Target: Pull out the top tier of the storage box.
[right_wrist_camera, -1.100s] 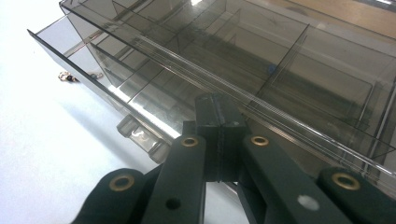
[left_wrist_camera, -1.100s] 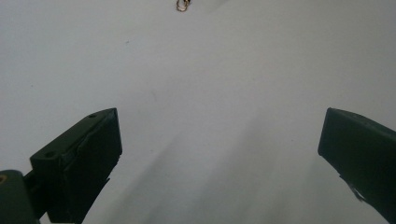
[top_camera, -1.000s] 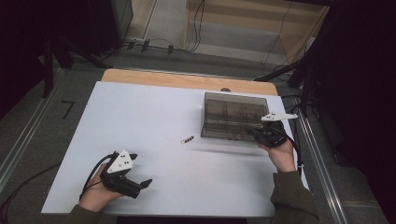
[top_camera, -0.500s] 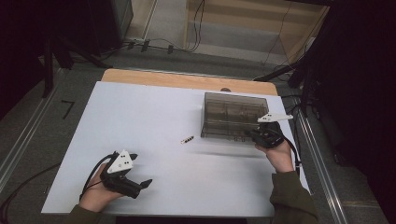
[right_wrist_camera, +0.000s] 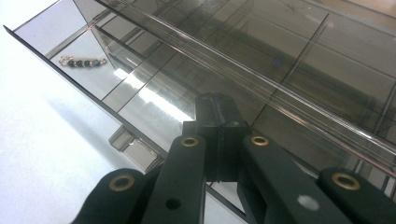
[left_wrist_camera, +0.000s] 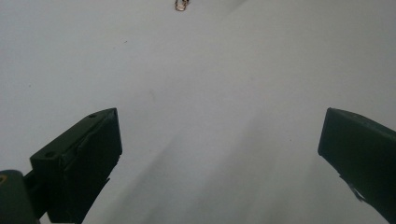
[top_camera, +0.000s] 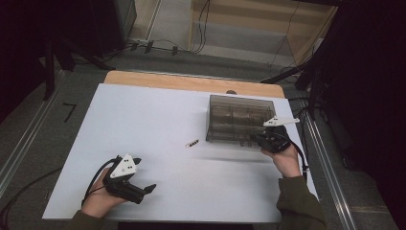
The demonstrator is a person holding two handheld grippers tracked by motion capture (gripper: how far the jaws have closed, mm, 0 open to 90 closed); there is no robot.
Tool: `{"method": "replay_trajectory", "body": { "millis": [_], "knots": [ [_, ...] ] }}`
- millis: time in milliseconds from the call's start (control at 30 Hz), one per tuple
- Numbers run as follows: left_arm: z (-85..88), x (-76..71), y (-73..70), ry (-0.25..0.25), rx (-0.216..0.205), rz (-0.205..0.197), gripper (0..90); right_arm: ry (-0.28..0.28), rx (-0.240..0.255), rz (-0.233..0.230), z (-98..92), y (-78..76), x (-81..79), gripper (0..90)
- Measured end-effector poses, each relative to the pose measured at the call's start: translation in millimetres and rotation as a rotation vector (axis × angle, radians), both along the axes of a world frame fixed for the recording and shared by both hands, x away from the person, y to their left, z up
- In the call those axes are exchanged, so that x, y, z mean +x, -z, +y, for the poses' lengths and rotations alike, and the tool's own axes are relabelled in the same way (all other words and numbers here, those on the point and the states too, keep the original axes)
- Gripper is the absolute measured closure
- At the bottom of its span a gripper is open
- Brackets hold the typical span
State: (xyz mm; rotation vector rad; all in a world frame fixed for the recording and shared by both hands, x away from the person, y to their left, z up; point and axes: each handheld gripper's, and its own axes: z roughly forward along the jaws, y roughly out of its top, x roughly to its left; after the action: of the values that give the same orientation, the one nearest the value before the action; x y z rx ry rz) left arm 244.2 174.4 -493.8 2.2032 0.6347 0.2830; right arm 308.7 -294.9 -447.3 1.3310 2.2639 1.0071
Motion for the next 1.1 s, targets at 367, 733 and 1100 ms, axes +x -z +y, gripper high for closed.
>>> {"method": "replay_trajectory", "body": {
  "millis": [367,733,1100],
  "knots": [
    [0.0,-0.1,0.0,0.000,0.001,0.001,0.0,-0.010,0.000,0.001,0.3,1.5,-1.8,87.8],
    [0.2,0.1,0.3,0.001,-0.002,0.002,0.0,-0.022,-0.007,0.007,0.9,2.2,-4.8,87.8],
    [0.4,0.2,0.1,0.000,-0.006,0.003,0.0,-0.029,-0.013,0.017,3.2,3.8,-8.4,87.8]
  ]
}}
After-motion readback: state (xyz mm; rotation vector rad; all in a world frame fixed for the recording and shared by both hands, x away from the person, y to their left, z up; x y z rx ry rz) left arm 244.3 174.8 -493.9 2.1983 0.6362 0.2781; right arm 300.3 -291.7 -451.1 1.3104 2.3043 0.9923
